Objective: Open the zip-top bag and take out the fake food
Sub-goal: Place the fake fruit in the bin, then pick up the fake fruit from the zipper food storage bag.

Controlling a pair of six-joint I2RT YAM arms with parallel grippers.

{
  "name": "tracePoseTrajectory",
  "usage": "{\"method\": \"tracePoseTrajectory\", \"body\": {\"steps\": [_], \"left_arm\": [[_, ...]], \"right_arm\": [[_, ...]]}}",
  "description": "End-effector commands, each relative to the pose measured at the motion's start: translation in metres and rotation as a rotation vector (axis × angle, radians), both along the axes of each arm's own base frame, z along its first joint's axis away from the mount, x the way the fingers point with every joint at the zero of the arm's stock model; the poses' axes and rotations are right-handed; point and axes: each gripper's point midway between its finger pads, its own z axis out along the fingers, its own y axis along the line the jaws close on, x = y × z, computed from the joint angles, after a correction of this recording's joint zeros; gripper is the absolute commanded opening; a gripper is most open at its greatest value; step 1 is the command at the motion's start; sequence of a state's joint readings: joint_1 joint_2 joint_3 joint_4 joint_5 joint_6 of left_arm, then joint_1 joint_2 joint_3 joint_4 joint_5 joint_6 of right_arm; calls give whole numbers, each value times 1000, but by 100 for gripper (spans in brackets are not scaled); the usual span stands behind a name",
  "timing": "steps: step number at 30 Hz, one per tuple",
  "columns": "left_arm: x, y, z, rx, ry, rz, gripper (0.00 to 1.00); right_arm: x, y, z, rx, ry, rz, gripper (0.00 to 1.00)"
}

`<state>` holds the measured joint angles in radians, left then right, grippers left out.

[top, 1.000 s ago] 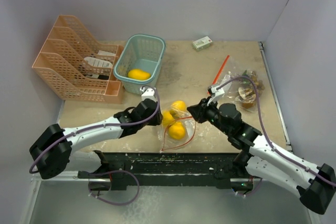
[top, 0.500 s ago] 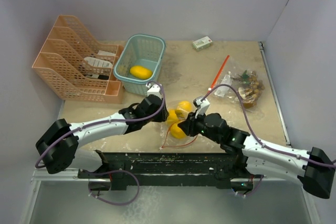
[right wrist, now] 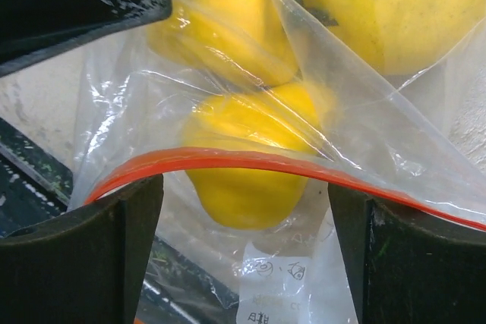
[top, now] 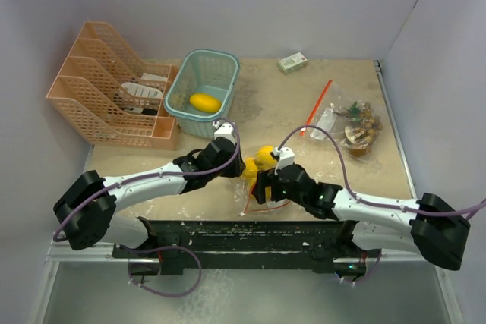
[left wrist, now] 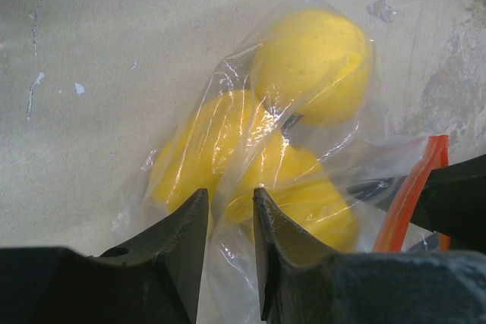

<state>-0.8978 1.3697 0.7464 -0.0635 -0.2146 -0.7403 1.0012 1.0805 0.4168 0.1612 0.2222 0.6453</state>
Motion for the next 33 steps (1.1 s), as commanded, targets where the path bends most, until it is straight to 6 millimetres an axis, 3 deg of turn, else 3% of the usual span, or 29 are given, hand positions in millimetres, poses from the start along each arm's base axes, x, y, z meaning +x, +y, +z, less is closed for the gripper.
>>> {"method": "tracePoseTrajectory", "body": {"steps": [1, 5, 14, 16, 21, 24, 28, 33], "left_arm": [[7, -7, 16, -58, -42, 2, 34], [6, -9, 13, -61, -36, -3, 34], [4, -8, 7, -58, -27, -5, 34], [4, -8, 5, -57, -24, -8, 34], [3, -8, 1, -54, -18, -8, 34], [3, -9, -2, -49, -15, -10, 34], [4, -12, -12, -35, 2, -19, 34], [4, -21, -26, -34, 29, -38, 34]], "right_arm": [[11, 9, 0, -2, -13, -24, 91], [18, 13, -6, -29, -21, -35, 90], [42, 15, 6, -53, -118, -93, 90], [43, 16, 5, -45, -126, -91, 84], [40, 14, 5, -34, -125, -90, 58], [37, 9, 10, -30, -121, -94, 49], [31, 0, 34, 16, -137, -99, 48], [17, -12, 88, 149, -200, -81, 48]]}}
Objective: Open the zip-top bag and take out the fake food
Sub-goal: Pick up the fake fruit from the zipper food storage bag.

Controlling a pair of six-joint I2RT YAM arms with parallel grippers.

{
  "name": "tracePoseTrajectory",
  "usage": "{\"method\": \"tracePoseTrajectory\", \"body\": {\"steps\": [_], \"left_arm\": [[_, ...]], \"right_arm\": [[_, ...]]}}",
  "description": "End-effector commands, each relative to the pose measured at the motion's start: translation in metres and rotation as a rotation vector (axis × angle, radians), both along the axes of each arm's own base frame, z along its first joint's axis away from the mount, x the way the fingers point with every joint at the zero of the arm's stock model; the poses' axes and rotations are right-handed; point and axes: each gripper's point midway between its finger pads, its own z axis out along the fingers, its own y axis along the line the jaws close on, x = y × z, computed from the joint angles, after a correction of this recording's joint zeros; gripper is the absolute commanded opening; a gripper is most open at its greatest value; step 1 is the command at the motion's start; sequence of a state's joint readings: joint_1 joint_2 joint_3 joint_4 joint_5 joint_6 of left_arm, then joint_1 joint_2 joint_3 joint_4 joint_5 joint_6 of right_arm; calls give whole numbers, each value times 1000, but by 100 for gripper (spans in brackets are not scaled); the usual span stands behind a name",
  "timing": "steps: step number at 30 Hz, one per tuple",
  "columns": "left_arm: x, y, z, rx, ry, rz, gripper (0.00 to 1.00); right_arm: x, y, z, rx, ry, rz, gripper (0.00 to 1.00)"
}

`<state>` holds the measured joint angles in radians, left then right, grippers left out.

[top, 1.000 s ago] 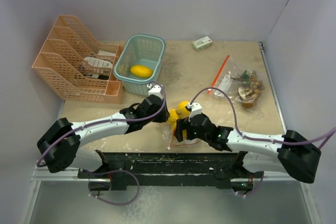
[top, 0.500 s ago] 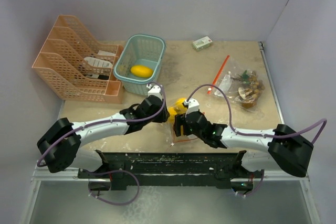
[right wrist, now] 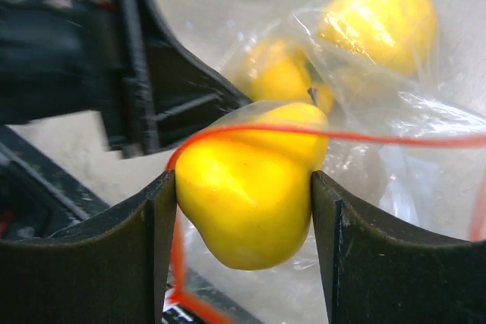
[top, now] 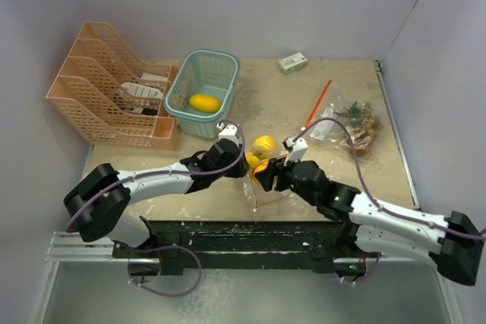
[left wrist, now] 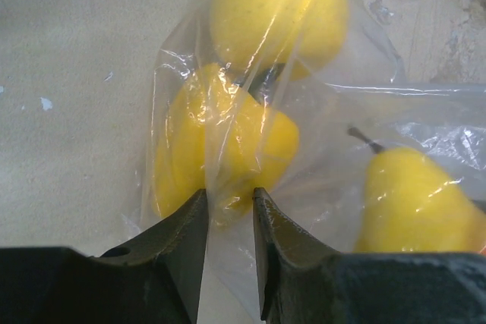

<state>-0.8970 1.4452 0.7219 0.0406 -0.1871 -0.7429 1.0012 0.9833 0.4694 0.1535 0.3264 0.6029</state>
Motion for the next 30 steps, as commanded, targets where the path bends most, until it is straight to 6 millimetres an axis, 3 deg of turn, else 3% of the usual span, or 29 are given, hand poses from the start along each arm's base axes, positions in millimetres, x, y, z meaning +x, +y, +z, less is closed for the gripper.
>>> {"method": "tracePoseTrajectory", "body": {"steps": [1, 6, 14, 20, 24, 27, 30], "left_arm": [[2, -11, -10, -18, 23, -21, 33], [1, -14, -21, -15, 43, -27, 32], [-3, -11, -25, -20, 46, -24, 31], [-11, 3, -7, -56, 6, -13, 29], [-16, 18, 15, -93, -45, 15, 29], [-19, 29, 21, -84, -56, 33, 30], [-22, 36, 21, -75, -58, 45, 30]], "right_arm": [[-6, -16, 45, 98, -72, -19, 48], [-8, -39, 80, 125, -134, -67, 48], [5, -49, 138, 136, -269, -114, 50], [35, -27, 179, 52, -347, -116, 50], [67, -10, 205, 68, -380, -82, 50], [93, 10, 225, 95, -401, -33, 50], [121, 44, 238, 66, -422, 26, 50]]}}
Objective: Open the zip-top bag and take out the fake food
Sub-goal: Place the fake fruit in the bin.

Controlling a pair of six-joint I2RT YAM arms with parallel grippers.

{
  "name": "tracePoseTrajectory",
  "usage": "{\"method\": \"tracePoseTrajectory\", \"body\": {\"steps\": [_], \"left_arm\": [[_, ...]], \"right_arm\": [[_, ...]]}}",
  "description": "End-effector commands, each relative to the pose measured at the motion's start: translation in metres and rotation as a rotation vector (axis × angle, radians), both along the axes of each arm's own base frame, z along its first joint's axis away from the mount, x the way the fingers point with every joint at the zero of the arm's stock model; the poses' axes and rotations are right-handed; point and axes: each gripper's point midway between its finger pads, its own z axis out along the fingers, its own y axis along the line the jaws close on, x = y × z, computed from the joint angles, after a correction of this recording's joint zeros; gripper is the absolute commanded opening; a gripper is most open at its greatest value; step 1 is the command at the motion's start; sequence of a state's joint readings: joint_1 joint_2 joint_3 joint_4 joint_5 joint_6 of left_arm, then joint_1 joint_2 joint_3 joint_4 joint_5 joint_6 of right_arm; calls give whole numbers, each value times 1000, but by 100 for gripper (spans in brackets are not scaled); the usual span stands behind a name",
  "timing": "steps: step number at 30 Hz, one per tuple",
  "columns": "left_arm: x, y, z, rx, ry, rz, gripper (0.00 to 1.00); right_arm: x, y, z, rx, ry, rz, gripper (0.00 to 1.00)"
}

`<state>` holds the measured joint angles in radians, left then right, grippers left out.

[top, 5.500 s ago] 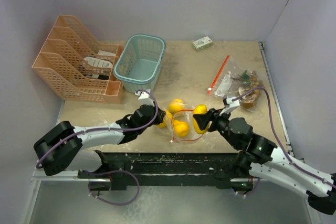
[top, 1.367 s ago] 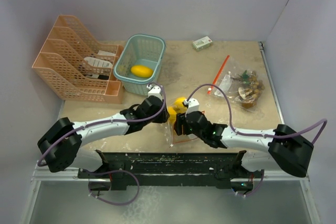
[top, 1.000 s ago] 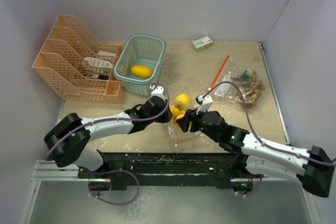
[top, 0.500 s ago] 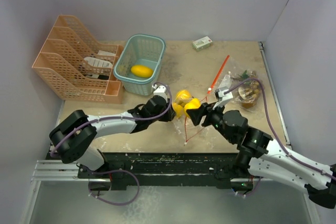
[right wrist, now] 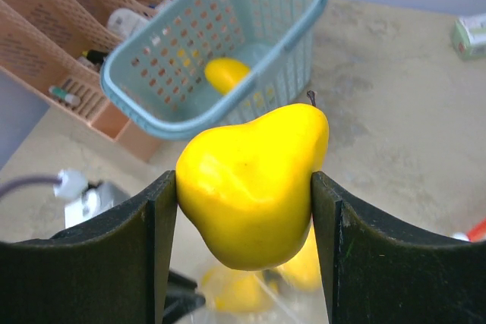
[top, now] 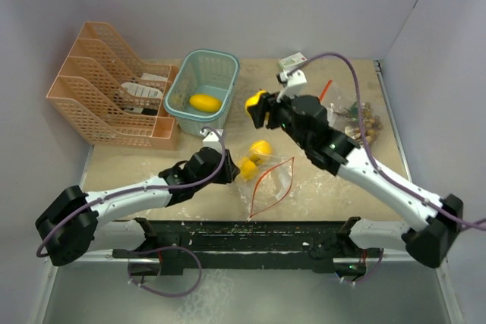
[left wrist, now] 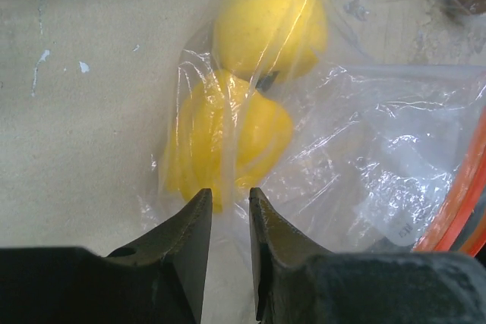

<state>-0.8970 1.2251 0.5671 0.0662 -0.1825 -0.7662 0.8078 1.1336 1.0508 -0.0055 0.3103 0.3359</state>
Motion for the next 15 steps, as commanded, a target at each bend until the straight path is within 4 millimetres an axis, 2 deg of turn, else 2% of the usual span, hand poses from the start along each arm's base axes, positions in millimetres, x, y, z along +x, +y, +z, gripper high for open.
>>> {"method": "tracePoseTrajectory", "body": {"steps": [1, 5, 9, 15], "left_arm": [[-1, 14, 1, 12, -12, 38, 30], [-4, 19, 0, 12, -10, 51, 30], [-4, 22, 2, 20, -15, 57, 30], [-7, 38, 6, 52, -26, 89, 32]], "right_arm": [[31, 55, 60, 35, -134, 145, 50], [64, 100, 62, -8, -140, 215, 51], [96, 140, 44, -60, -111, 259, 53], [131, 169, 3, -97, -58, 275, 54]]}}
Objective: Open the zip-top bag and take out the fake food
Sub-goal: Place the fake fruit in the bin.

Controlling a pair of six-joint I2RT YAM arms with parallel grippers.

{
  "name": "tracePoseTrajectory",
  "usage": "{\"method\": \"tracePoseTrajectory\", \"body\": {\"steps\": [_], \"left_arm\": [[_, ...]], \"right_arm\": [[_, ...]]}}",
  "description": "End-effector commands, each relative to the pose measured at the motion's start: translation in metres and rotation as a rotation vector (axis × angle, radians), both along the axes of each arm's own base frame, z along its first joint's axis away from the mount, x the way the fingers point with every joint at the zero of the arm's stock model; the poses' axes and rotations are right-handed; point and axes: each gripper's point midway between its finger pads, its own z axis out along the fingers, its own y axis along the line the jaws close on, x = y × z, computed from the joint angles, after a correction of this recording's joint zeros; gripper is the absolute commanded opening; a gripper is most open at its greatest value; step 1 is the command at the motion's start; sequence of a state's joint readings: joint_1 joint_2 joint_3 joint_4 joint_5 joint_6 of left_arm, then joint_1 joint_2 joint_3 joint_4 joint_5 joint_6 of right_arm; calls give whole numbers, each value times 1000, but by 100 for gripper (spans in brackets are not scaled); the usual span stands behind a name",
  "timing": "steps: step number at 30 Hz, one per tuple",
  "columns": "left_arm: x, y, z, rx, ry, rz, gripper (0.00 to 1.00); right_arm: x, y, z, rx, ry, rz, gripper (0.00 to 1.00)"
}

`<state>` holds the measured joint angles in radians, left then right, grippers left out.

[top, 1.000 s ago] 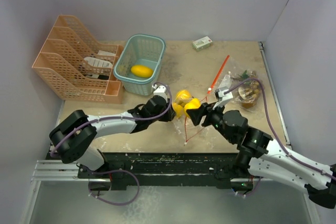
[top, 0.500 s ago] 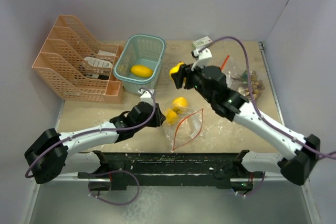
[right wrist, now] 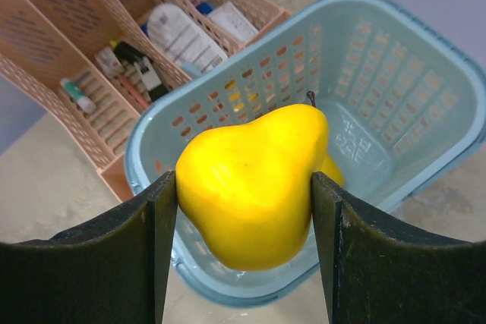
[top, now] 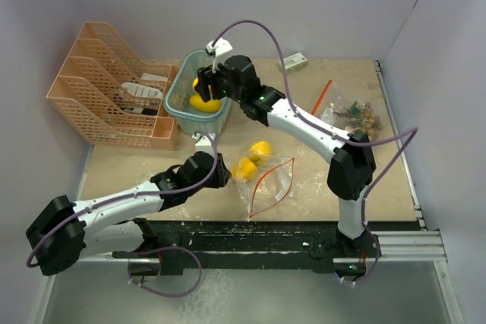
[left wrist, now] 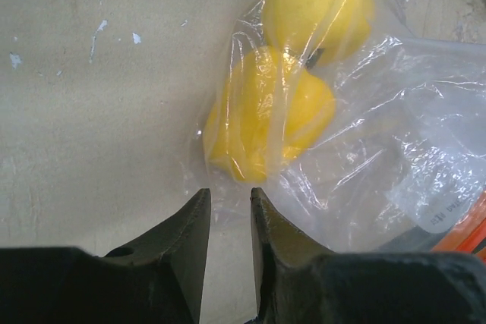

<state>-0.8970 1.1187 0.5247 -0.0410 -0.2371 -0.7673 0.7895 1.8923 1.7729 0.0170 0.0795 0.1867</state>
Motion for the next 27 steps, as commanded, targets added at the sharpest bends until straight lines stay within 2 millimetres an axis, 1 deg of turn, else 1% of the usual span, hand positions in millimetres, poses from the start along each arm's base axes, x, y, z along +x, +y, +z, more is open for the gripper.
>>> {"method": "tracePoseTrajectory", "body": {"steps": [1, 4, 7, 9, 12, 14, 16, 17, 19, 20, 21, 22, 23, 25, 27], "left_arm": [[2, 13, 10, 4, -31, 46, 32], [0, 20, 9, 16, -33, 60, 34], [0, 24, 8, 21, -35, 75, 36], [0, 25, 7, 21, -33, 82, 37], [2, 26, 2, 30, -19, 100, 39], [3, 26, -2, 43, -4, 114, 42], [3, 26, -9, 62, 16, 123, 45], [4, 25, -11, 66, 21, 122, 47], [5, 22, -12, 67, 26, 123, 63], [6, 22, -12, 64, 25, 124, 72], [6, 21, -11, 61, 22, 124, 78], [7, 21, -10, 58, 17, 127, 83], [8, 22, -8, 56, 10, 132, 86], [9, 25, -3, 53, -8, 143, 91], [11, 27, 3, 49, -28, 151, 94]], "right_arm": [[15, 12, 1, -2, -11, 40, 54], [22, 18, -10, -12, 7, 43, 54], [21, 21, -10, -6, 8, 61, 58], [19, 21, -13, -14, 16, 69, 65], [15, 18, -9, -22, 11, 72, 81], [10, 15, 0, -8, 3, 82, 89], [1, 11, 15, 18, -15, 100, 93], [-3, 8, 24, 35, -29, 103, 95], [-12, -3, 42, 63, -61, 93, 95], [-17, -11, 50, 76, -76, 79, 95], [-22, -19, 56, 88, -89, 66, 95], [-29, -28, 61, 102, -98, 52, 95], [-39, -41, 75, 130, -119, 39, 94], [-57, -61, 75, 162, -125, 21, 93], [-74, -82, 69, 188, -116, -2, 92]]}}
